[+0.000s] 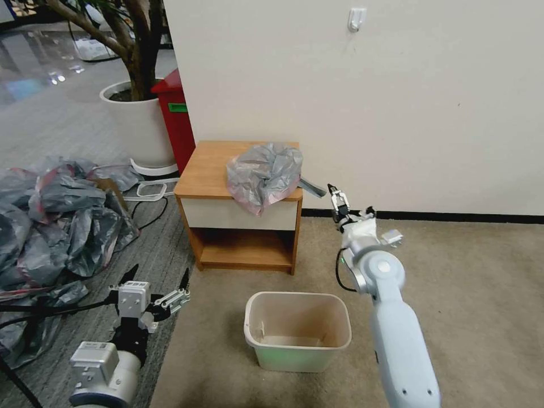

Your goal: Pick up the garbage bag from the table and place it over the trash can.

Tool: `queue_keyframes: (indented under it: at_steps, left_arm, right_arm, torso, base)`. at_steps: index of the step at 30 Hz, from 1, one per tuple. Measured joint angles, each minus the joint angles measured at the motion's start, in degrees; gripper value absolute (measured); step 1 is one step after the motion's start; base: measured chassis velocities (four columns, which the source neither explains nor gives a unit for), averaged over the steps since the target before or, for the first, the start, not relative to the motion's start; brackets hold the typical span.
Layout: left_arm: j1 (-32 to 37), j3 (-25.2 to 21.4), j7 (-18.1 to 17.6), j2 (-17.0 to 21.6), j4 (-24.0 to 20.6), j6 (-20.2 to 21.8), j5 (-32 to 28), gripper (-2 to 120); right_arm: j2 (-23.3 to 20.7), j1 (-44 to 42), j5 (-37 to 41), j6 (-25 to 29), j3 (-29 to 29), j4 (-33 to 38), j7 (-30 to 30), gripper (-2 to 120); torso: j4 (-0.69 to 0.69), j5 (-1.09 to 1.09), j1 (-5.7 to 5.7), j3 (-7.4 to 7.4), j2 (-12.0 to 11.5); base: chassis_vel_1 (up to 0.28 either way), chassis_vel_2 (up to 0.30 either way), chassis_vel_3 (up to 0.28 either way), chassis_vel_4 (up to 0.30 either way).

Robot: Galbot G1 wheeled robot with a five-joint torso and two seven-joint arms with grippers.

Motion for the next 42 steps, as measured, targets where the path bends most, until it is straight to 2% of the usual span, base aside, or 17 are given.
queue_keyframes:
  at_steps: [6, 7, 9, 12, 13, 16, 18, 19, 22, 24, 26, 28, 30, 37, 42]
  left_arm:
    - [0.3, 0.1, 0.0, -0.7, 0.0, 0.1, 0.1, 100]
    - [0.3, 0.1, 0.0, -0.8, 0.0, 0.1, 0.1, 100]
    - [0.5, 0.0, 0.0, -0.9, 0.0, 0.1, 0.1, 100]
    - [0.6, 0.0, 0.1, -1.0, 0.0, 0.2, 0.2, 100]
    - [0.6, 0.0, 0.1, -1.0, 0.0, 0.2, 0.2, 100]
    - [0.5, -0.1, 0.1, -1.0, 0.0, 0.2, 0.2, 100]
    - [0.5, -0.1, 0.1, -1.0, 0.0, 0.2, 0.2, 100]
    - [0.4, 0.0, 0.1, -0.9, 0.0, 0.2, 0.2, 100]
    - [0.2, 0.0, 0.1, -0.8, 0.0, 0.2, 0.3, 100]
    - [-0.1, 0.0, 0.1, -0.7, 0.0, 0.2, 0.3, 100]
    - [-0.3, 0.0, 0.1, -0.6, 0.0, 0.2, 0.2, 100]
    - [-0.4, 0.0, 0.1, -0.5, 0.0, 0.2, 0.2, 100]
    - [-0.8, 0.1, 0.1, -0.2, 0.0, 0.1, 0.2, 100]
    - [-1.6, 0.1, 0.1, 0.2, 0.0, -0.1, 0.2, 100]
    - [-2.0, 0.2, 0.1, 0.2, 0.0, -0.3, 0.2, 100]
  right_arm:
    - [0.3, 2.5, 0.5, 0.1, -0.1, -3.4, -0.1, 91]
    - [0.3, 2.9, 0.7, 0.1, -0.1, -3.8, -0.1, 84]
    - [0.3, 3.4, 1.1, 0.2, -0.1, -4.3, -0.2, 80]
    - [0.2, 4.9, 2.2, 0.2, -0.1, -5.3, -0.4, 64]
    - [0.2, 4.9, 2.2, 0.2, -0.1, -5.3, -0.4, 64]
    - [0.2, 5.3, 3.4, 0.2, 0.0, -5.4, -0.4, 50]
    - [0.2, 5.3, 3.4, 0.2, 0.0, -5.4, -0.4, 50]
    - [0.2, 5.3, 3.7, 0.1, 0.0, -5.3, -0.4, 40]
    - [0.2, 5.3, 4.2, 0.1, 0.0, -5.0, -0.3, 35]
    - [0.2, 5.2, 5.2, -0.1, 0.0, -4.3, 0.1, 22]
    - [0.2, 5.1, 5.6, -0.3, 0.0, -3.9, 0.4, 14]
    - [0.2, 5.1, 5.6, -0.4, 0.0, -3.8, 0.5, 12]
    - [0.2, 5.0, 5.7, -0.6, -0.1, -3.3, 0.9, 0]
    - [0.2, 4.5, 6.0, -0.7, -0.2, -1.5, 2.0, 0]
    - [0.2, 2.9, 6.5, -0.7, -0.8, 2.5, 3.9, 0]
  torso:
    - [-0.01, 0.0, 0.0, 0.0, 0.0]
    - [-0.01, 0.0, 0.0, 0.0, 0.0]
    - [0.0, 0.0, 0.0, 0.0, 0.0]
    - [0.0, 0.0, 0.0, 0.0, 0.0]
    - [0.0, 0.0, 0.0, 0.0, 0.0]
    - [0.0, 0.0, 0.0, 0.0, 0.0]
    - [0.0, 0.0, 0.0, 0.0, 0.0]
    - [0.0, 0.0, 0.0, 0.0, 0.0]
    - [0.0, 0.0, 0.0, 0.0, 0.0]
    - [0.0, 0.0, 0.0, 0.0, 0.0]
    - [0.0, 0.0, 0.0, 0.0, 0.0]
    - [0.0, 0.0, 0.0, 0.0, 0.0]
    - [0.0, 0.0, 0.0, 0.0, 0.0]
    - [0.0, 0.0, 0.0, 0.0, 0.0]
    - [-0.01, 0.0, 0.0, 0.0, 0.0]
  base:
    - [0.0, 0.0, 0.0, 0.0]
    - [0.0, 0.0, 0.0, 0.0]
    - [0.0, 0.0, 0.0, 0.0]
    - [0.0, 0.0, 0.0, 0.0]
    - [0.0, 0.0, 0.0, 0.0]
    - [0.0, 0.0, 0.0, 0.0]
    - [0.0, 0.0, 0.0, 0.0]
    - [0.0, 0.0, 0.0, 0.0]
    - [0.0, 0.0, 0.0, 0.0]
    - [0.0, 0.0, 0.0, 0.0]
    - [0.0, 0.0, 0.0, 0.0]
    - [0.0, 0.0, 0.0, 0.0]
    - [0.0, 0.0, 0.0, 0.0]
    - [0.0, 0.0, 0.0, 0.0]
    - [0.0, 0.0, 0.0, 0.0]
